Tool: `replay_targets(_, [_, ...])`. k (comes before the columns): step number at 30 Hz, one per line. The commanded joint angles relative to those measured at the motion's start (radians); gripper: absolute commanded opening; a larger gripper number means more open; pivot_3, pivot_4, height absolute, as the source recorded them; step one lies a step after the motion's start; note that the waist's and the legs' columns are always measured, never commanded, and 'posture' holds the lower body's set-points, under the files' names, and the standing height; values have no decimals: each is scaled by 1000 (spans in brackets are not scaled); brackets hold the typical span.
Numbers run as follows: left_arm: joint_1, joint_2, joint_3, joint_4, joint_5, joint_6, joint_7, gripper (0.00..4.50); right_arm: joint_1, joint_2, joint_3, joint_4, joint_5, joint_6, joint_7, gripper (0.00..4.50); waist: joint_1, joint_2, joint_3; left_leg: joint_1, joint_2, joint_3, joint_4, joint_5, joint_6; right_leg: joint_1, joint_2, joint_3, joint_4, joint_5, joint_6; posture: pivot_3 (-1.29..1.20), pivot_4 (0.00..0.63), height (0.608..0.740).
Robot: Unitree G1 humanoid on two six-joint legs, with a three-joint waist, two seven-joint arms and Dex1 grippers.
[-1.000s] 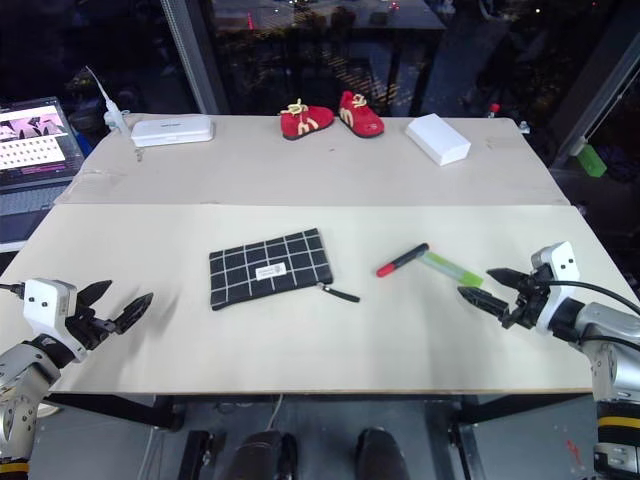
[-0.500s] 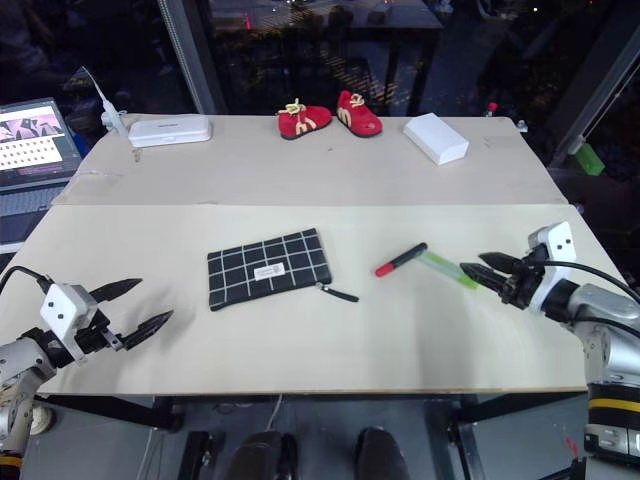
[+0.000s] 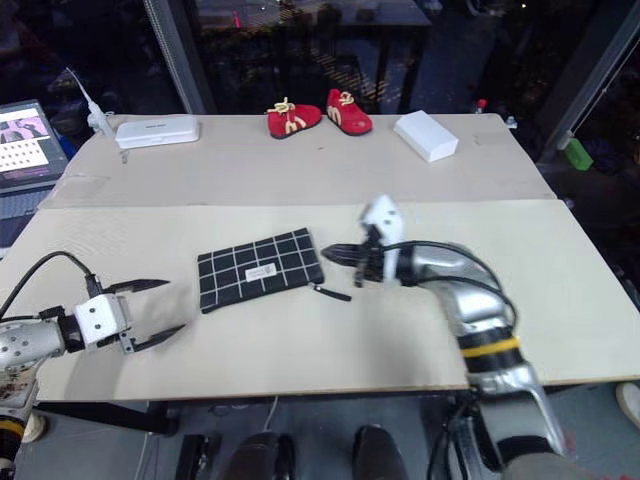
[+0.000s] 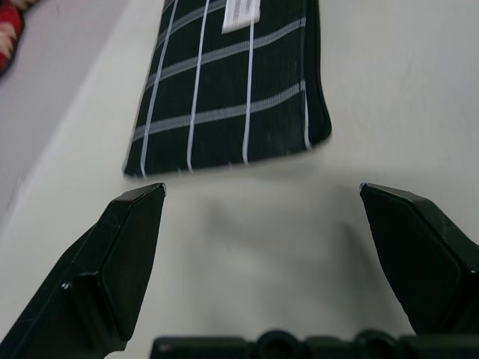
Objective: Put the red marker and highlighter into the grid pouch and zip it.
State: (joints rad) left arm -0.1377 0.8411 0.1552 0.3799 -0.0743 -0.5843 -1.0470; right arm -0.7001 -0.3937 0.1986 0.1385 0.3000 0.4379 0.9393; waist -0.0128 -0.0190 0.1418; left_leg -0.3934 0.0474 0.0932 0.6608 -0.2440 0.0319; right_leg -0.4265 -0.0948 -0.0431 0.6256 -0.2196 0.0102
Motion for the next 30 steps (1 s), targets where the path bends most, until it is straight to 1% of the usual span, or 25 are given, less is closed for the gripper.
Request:
replay_targets(1, [-44,49,-47,78,149,-140,87,4500,-56,48,41,96,-58,-52,-6,61,2,0,0,0,0,2,0,0,0,0,0,-1,0,0,0,0,150,740])
replay_targets(4, [-67,49,-74,107,177,-176,127,4500,-69,70,96,175,-116,-117,25,61,4,0,0,-2,0,5,0,0,0,0,-1,-3,0,0,0,0,150,740])
replay_targets(7, [-82,48,-88,105,182,-182,154,4500,-100,103,114,263,-155,-155,15,61,1,0,0,-2,0,6,0,0,0,-1,-1,-3,0,0,0,0,150,740])
replay_targets(8, [-86,48,-92,93,171,-174,154,4500,-120,115,125,315,-189,-191,-10,61,0,0,0,-2,0,6,0,0,-1,-1,-1,-2,0,0,0,0,150,740])
replay_targets(11, [-96,53,-103,65,150,-159,151,4500,-200,145,155,507,-316,-289,-149,61,-4,0,0,0,1,7,0,1,-2,-1,0,-2,2,1,-2,0,150,740])
replay_targets(14, [-100,54,-104,50,126,-141,151,4500,-240,157,156,594,-357,-345,-169,61,-6,0,0,-1,2,8,0,1,-3,-2,1,-2,2,1,-2,0,150,740])
replay_targets(20, [-117,61,-114,80,122,-154,147,4500,-252,158,135,600,-356,-388,-112,61,-6,0,0,-11,2,10,0,2,-5,-13,2,-2,6,2,-3,0,150,740])
replay_targets(30, [-177,44,-147,232,119,-242,134,4500,-251,162,92,563,-333,-347,-55,61,-8,0,0,-9,2,11,0,2,-5,-12,3,-2,5,2,-3,0,150,740])
